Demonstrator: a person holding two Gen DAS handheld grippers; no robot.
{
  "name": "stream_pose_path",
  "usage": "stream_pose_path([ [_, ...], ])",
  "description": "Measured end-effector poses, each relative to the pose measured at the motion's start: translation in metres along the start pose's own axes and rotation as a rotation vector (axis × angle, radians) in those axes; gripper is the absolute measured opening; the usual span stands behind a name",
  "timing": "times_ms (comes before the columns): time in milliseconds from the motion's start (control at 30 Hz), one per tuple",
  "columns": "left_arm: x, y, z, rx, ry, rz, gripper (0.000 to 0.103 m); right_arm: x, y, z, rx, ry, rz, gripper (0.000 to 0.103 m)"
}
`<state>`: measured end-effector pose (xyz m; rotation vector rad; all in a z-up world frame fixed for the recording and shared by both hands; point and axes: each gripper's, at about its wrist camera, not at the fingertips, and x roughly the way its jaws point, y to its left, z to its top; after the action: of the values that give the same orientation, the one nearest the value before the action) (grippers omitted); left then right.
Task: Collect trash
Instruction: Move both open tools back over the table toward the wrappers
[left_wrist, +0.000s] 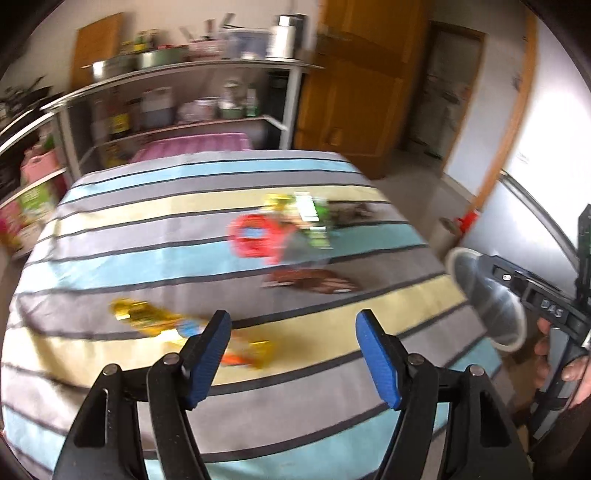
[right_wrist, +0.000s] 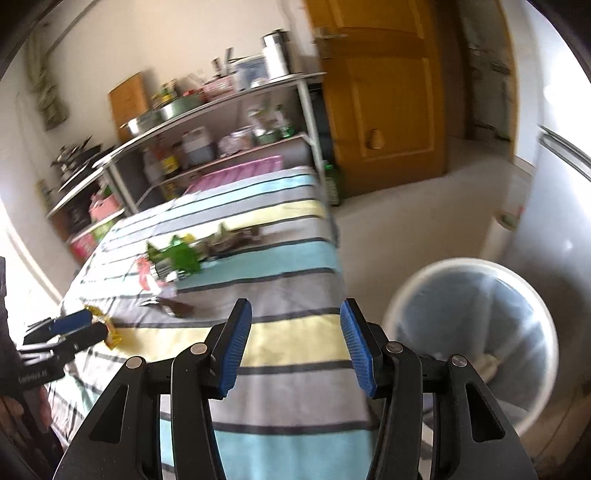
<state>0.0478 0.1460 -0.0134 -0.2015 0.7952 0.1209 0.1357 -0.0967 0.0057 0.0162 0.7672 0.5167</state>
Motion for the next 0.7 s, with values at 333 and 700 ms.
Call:
stream_pose_path([
  [333,0.008,0.072,-0.012,-0.162,0.047,0.056,0.073,0.043,0.063,0.008,-0.143,0.074,0.112,0.051],
  [700,0.036,0.084,-0.006,-0.210,0.089,-0.020,0.073,0.089,0.103,0.010,-0.281,0.155,0.163,0.051],
])
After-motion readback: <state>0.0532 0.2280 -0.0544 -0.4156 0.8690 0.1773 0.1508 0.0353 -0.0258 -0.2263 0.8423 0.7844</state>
